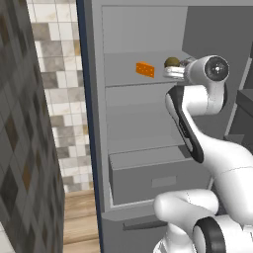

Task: Take the cheese, fish, and potato from the fridge and place them on the plate on the dining counter to create an appetizer plate.

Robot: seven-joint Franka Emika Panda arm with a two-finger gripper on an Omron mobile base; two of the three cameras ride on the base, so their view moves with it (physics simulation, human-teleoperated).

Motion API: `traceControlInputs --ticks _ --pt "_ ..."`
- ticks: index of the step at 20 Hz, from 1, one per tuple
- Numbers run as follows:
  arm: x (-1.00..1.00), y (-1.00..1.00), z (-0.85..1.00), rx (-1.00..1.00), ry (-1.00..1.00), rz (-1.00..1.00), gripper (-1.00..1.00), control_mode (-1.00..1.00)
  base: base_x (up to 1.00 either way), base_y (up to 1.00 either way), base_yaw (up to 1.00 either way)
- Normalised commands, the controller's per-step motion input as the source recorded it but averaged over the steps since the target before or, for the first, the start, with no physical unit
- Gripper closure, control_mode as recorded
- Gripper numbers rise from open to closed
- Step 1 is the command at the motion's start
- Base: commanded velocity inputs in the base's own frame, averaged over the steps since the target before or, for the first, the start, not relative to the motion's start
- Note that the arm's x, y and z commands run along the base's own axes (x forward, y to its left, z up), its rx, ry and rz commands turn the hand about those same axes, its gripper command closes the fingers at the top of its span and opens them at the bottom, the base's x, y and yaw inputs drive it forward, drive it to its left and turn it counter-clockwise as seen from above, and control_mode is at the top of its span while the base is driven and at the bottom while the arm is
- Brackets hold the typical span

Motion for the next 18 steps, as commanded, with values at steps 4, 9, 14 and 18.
traceControlInputs --ticks 4,9,14,18 --pt "0.27 -0.19 0.00 -0.01 0.00 0.00 -1.00 -1.00 0.00 0.00 0.00" --pt "0.44 -0.03 0.00 0.00 0.00 0.00 -1.00 -1.00 0.00 0.00 0.00" --pt "0.43 -0.02 0.00 0.00 0.00 0.00 -1.00 -1.00 0.00 0.00 0.00" --pt "0.37 -0.11 0.00 0.00 0.02 0.00 -1.00 -1.00 0.00 0.00 0.00"
